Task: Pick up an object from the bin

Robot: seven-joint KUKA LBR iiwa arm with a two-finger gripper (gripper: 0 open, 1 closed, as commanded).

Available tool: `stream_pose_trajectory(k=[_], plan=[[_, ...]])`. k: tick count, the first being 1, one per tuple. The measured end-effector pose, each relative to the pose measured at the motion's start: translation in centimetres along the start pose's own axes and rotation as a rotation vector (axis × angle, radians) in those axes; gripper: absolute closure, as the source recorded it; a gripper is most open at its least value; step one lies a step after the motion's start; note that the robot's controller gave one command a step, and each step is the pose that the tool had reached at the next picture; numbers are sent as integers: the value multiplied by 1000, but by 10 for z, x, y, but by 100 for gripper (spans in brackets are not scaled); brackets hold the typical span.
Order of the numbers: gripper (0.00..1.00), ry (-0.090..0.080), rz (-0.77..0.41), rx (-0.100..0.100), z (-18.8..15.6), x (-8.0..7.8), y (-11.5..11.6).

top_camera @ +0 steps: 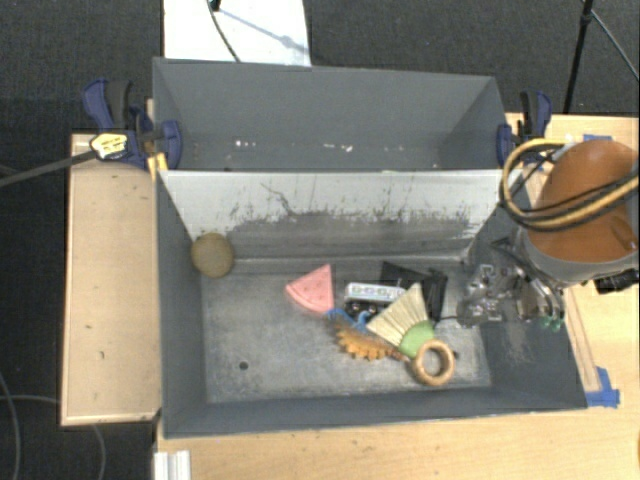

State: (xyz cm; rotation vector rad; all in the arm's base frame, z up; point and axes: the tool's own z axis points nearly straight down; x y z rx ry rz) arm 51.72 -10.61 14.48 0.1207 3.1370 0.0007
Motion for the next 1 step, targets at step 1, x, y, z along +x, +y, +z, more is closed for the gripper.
stream_pose_trajectory(k=[1], plan=[[100,1,6,0,0,0,1]])
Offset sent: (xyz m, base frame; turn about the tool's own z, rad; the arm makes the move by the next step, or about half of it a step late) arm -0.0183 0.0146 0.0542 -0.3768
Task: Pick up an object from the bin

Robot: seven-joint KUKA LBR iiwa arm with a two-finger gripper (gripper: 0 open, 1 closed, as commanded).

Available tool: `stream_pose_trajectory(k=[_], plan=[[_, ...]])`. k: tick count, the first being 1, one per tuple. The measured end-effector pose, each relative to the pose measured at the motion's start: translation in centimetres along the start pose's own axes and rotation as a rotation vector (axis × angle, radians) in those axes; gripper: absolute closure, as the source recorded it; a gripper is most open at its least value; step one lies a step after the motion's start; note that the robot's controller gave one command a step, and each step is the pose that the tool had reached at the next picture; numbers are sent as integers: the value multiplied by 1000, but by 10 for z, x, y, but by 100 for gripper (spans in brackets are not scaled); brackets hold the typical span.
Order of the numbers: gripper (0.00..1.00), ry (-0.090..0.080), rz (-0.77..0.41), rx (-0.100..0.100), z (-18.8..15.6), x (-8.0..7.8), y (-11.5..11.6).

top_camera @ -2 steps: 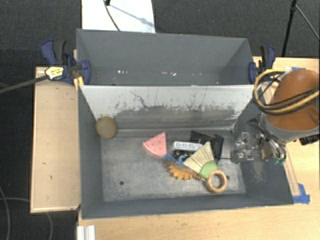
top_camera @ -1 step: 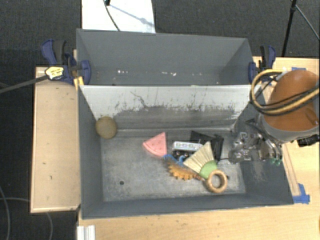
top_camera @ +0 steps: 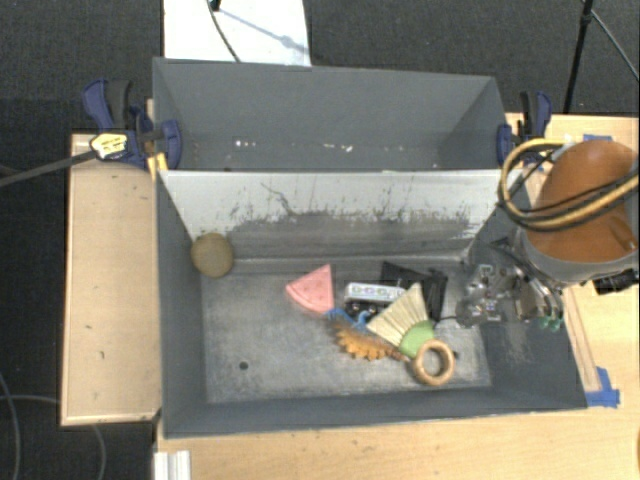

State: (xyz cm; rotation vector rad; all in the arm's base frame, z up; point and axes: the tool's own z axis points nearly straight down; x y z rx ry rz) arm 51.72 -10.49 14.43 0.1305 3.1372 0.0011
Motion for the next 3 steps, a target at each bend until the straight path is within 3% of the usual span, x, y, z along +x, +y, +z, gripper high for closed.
stream_pose_trajectory(k=[1,2,3], plan=[[100,-1,-219,1,-29,10,7],[0,1,-145,0,1,-14,10],[0,0,-147,0,-1,-14,10]])
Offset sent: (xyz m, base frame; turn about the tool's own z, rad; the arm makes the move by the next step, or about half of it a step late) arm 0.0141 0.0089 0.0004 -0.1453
